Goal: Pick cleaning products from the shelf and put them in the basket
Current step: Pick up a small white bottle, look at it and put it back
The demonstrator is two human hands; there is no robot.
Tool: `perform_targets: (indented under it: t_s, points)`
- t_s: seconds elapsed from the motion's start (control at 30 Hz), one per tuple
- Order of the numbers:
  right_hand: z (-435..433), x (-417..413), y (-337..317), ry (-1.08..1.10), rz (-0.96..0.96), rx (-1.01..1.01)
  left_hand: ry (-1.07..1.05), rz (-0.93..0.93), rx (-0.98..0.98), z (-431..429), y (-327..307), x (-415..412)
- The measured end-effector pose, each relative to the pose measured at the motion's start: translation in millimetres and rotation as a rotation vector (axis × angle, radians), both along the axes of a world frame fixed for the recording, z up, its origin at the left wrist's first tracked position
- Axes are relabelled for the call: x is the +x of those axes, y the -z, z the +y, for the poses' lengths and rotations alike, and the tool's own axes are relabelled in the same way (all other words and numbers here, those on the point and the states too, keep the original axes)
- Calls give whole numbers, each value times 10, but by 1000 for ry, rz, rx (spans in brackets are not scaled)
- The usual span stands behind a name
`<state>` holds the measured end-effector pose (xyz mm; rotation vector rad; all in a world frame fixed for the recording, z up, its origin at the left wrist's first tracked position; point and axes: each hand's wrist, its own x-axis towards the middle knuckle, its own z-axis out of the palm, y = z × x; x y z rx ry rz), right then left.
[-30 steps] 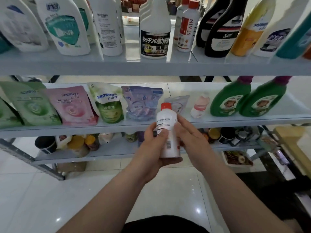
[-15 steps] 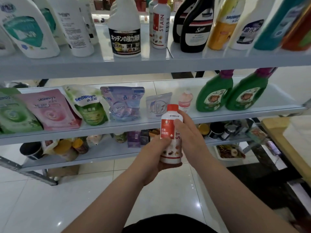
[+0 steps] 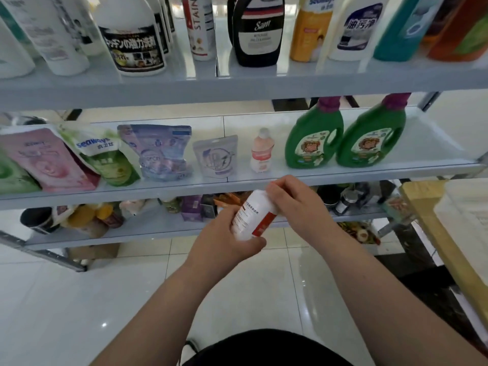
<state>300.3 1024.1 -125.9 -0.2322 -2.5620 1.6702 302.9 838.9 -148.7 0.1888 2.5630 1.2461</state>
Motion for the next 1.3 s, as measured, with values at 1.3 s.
perform_targets:
  t_s: [1.3]
  points:
    - [-954,-877,-279,-198,-1,-394,-74,-164,836,-820,-457,-969]
